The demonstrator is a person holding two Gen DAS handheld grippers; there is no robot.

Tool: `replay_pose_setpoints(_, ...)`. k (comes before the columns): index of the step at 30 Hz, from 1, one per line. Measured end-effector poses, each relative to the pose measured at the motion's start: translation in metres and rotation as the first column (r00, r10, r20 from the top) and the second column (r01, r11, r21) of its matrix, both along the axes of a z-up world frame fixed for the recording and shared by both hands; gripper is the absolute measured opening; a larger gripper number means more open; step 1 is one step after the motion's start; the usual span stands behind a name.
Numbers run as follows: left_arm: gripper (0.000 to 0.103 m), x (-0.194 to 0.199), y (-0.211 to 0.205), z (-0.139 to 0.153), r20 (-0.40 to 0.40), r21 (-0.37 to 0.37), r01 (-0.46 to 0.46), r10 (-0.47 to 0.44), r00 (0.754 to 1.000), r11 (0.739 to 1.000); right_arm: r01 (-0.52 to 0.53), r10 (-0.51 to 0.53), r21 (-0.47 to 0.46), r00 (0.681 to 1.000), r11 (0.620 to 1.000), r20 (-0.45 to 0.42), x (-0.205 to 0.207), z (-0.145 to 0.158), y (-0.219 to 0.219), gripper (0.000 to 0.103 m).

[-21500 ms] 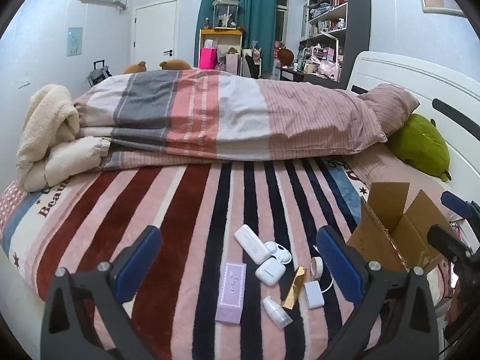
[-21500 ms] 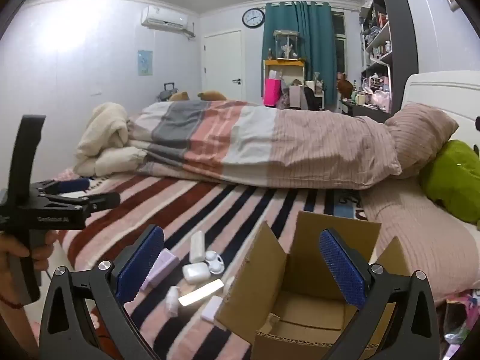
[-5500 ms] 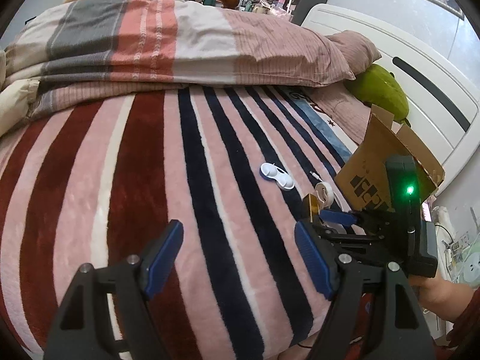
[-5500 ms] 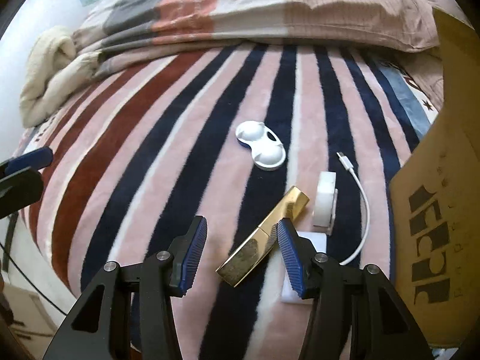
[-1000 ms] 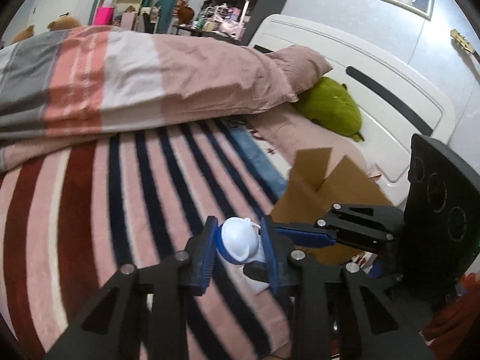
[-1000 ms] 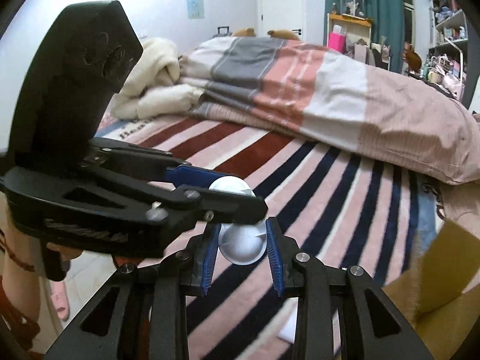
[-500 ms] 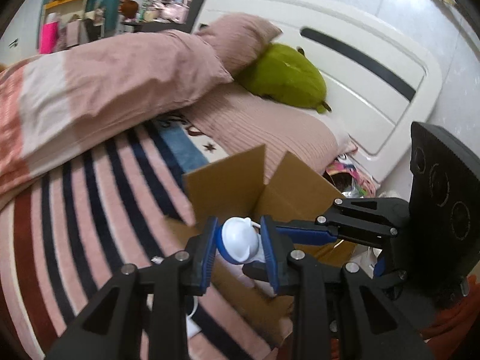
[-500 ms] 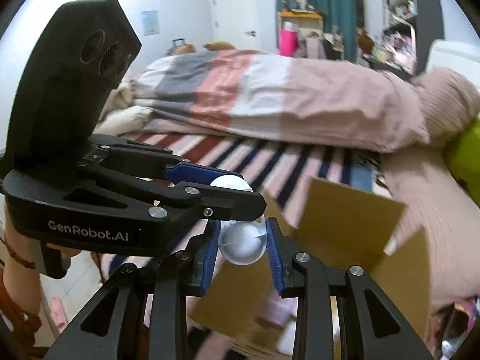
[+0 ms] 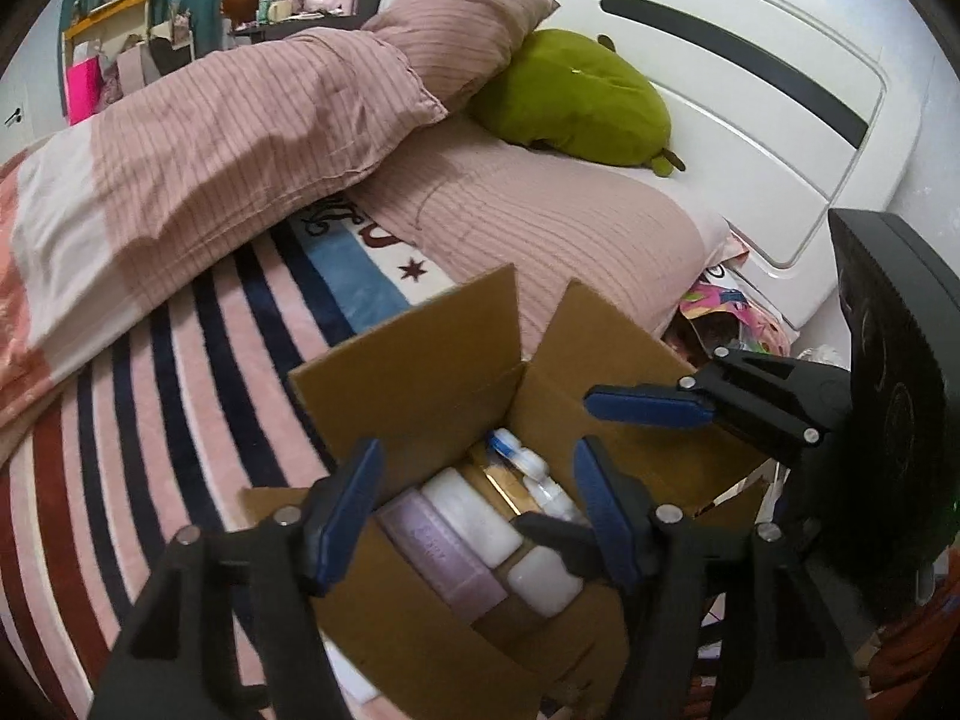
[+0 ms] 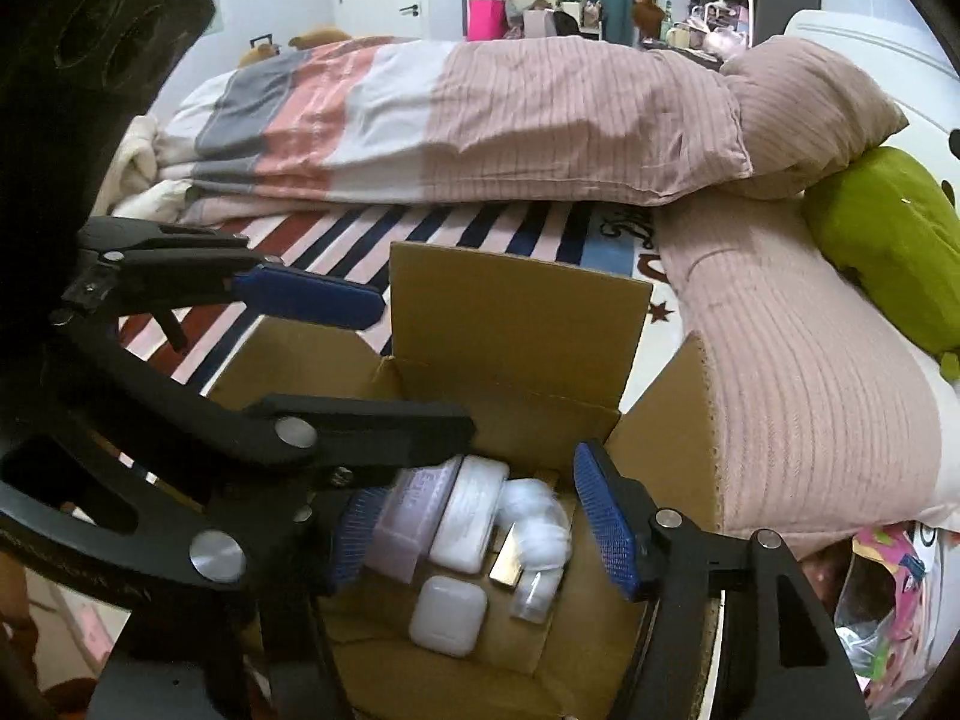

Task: Organize rigid objects
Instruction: 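Carry the contact-lens case into the cardboard box and release it, then grasp the white adapter with cable using the right gripper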

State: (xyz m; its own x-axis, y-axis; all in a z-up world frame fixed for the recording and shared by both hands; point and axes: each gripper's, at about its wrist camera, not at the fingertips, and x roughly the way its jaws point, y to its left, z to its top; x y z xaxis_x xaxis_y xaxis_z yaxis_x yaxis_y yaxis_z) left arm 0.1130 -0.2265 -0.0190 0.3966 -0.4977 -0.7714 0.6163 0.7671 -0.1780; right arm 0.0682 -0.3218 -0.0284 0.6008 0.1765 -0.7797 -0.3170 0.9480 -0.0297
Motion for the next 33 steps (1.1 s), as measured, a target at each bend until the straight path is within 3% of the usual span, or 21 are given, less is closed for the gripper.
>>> replay_pose_setpoints(6, 0.063, -0.005, 0.032, 0.012, 0.021, -0.024, -0.047, 0.047, 0.999, 0.999, -0.013, 0.014, -0.008, 1.000, 1.000, 0.027, -0.006, 0.007, 0.011, 0.060)
replay_pose_setpoints(9, 0.063, -0.014, 0.058, 0.021, 0.050, -0.033, -0.072, 0.074, 0.996, 0.997, -0.069, 0.068, 0.013, 0.995, 0.998, 0.071, -0.011, 0.015, 0.021, 0.060)
replay_pose_setpoints(13, 0.071, -0.025, 0.102, 0.028, 0.082, -0.054, -0.137, 0.141, 0.987, 0.989, -0.149, 0.147, 0.016, 0.985, 0.989, 0.089, -0.025, 0.029, 0.054, 0.068)
replay_pose_setpoints(20, 0.072, -0.046, 0.189, 0.016, 0.111, -0.088, -0.257, 0.266, 0.958, 0.962, -0.284, 0.276, 0.061, 0.955, 0.957, 0.110, -0.040, 0.033, 0.129, 0.068)
replay_pose_setpoints(28, 0.072, -0.063, 0.261, -0.038, 0.075, -0.117, -0.362, 0.372, 0.925, 0.925, -0.362, 0.363, 0.075, 0.932, 0.929, -0.003, -0.047, -0.024, 0.198, 0.059)
replay_pose_setpoints(30, 0.072, -0.066, 0.271, -0.053, 0.059, -0.133, -0.368, 0.378, 0.924, 0.920, -0.316, 0.321, 0.094, 0.946, 0.944, -0.047, -0.048, -0.047, 0.200, 0.059)
replay_pose_setpoints(33, 0.072, -0.069, 0.279, -0.073, 0.034, -0.134, -0.373, 0.381, 0.924, 0.918, -0.174, 0.177, 0.046, 0.982, 0.984, -0.070, -0.051, -0.085, 0.190, 0.059)
